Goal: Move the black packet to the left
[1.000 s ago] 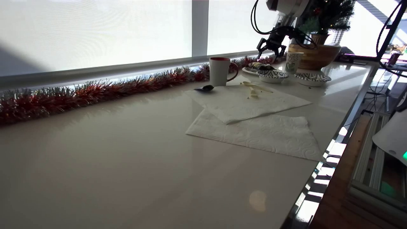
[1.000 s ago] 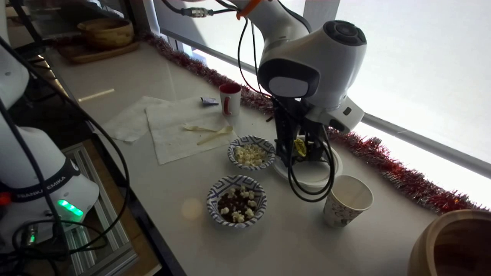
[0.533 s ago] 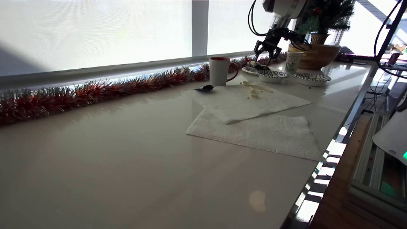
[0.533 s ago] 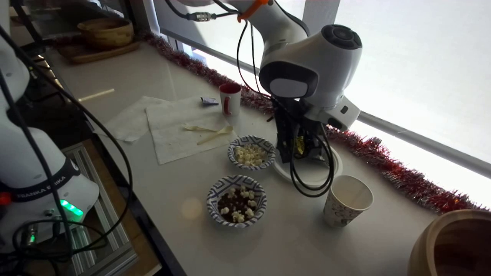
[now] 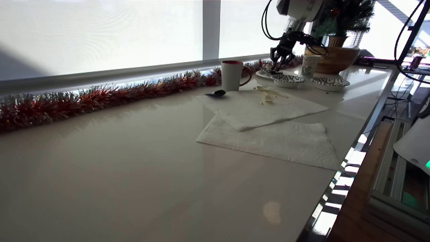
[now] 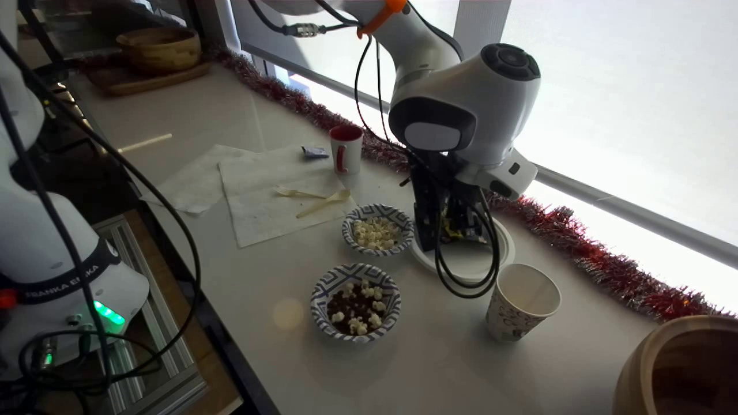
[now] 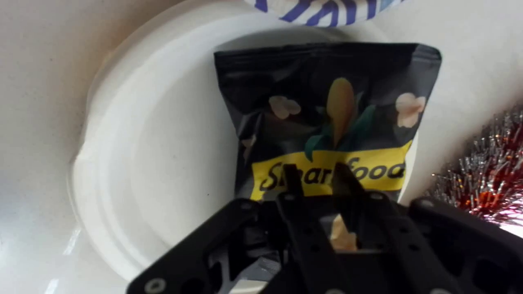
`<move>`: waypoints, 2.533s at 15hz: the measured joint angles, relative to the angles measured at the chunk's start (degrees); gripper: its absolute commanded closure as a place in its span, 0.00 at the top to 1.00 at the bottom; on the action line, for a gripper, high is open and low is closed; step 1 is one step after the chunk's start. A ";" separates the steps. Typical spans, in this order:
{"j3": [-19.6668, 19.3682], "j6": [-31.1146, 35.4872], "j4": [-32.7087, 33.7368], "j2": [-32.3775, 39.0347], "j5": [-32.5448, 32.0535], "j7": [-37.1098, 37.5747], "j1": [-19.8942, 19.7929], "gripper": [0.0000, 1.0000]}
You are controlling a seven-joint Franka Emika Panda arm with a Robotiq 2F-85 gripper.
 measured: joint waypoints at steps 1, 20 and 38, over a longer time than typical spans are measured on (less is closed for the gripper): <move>0.00 0.00 0.00 0.00 0.00 -0.01 0.00 0.04; -0.94 1.32 -0.04 -2.01 -5.48 9.67 5.96 0.57; -8.64 3.95 -0.13 1.11 -20.51 30.36 15.36 0.04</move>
